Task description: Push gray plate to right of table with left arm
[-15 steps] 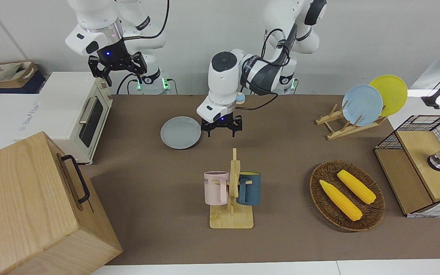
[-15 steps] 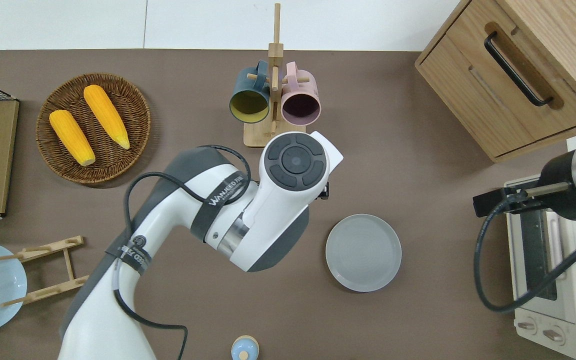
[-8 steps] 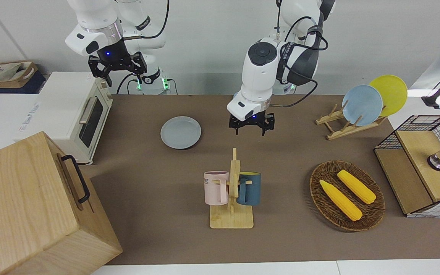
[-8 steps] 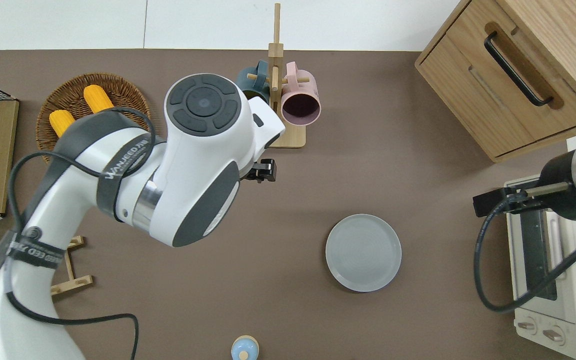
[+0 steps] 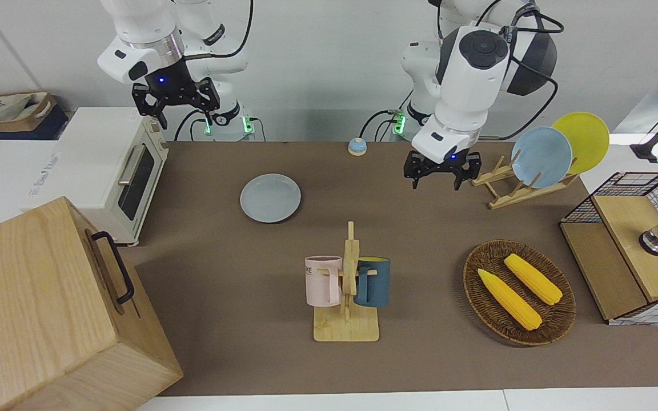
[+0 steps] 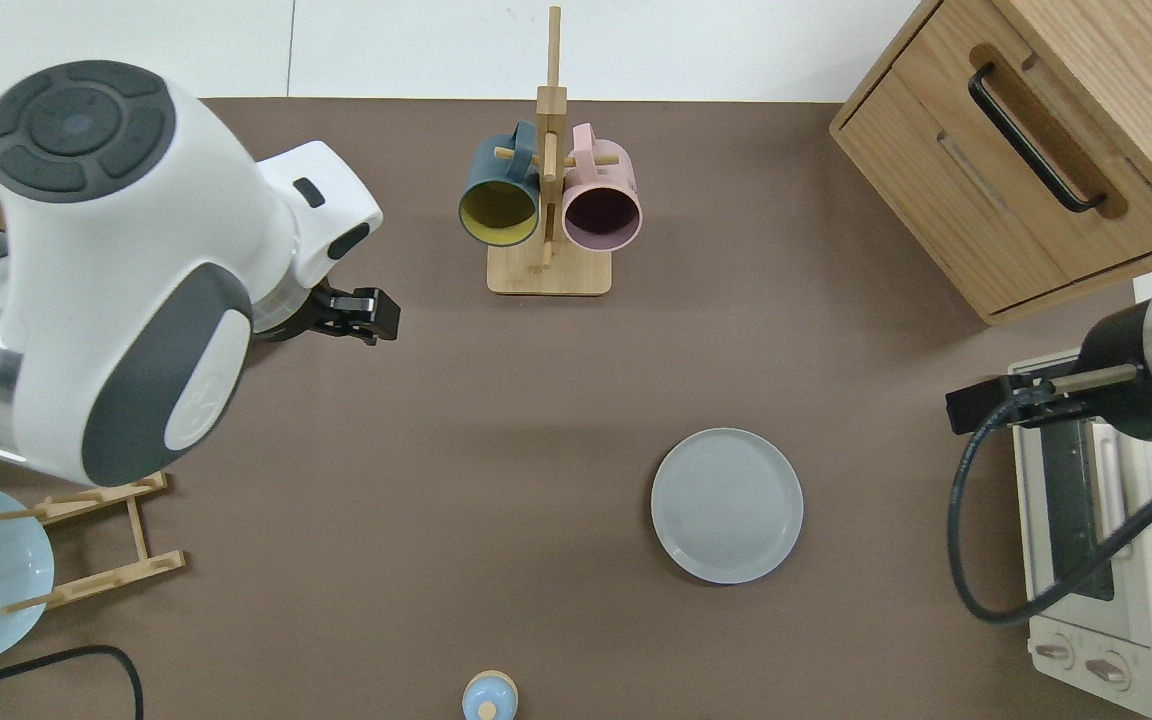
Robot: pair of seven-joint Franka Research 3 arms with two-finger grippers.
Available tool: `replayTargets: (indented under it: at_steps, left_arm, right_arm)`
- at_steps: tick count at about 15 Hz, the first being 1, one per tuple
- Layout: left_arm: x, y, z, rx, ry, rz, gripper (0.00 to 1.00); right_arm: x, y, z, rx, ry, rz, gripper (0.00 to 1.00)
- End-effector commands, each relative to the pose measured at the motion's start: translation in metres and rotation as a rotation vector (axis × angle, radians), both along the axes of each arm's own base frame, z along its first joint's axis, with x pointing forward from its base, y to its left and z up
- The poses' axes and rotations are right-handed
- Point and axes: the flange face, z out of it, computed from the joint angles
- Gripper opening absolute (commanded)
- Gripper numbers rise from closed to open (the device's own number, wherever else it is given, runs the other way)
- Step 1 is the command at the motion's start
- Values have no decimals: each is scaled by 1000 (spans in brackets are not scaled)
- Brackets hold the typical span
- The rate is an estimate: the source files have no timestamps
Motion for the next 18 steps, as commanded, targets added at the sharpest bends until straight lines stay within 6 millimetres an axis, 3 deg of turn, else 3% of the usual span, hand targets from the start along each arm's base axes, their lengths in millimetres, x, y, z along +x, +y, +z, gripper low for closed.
replayTargets:
  at_steps: [1, 7, 11, 15, 18]
  left_arm:
    - [-15, 24, -13, 44, 25, 12, 991]
    - [-39, 85, -28, 49, -17, 11, 991]
    - [-42, 124, -29, 31, -3, -40, 993]
    - [-57, 146, -42, 35, -43, -36, 995]
    - [-65, 150, -47, -9, -53, -24, 1000]
  right_arm:
    - [-3, -3, 4, 9, 5, -6, 983]
    - [-3, -2, 4, 9, 3, -6, 983]
    - [-3, -3, 4, 9, 3, -7, 983]
    - [-3, -3, 4, 9, 3, -6, 983]
    - [-3, -3, 4, 9, 3, -6, 983]
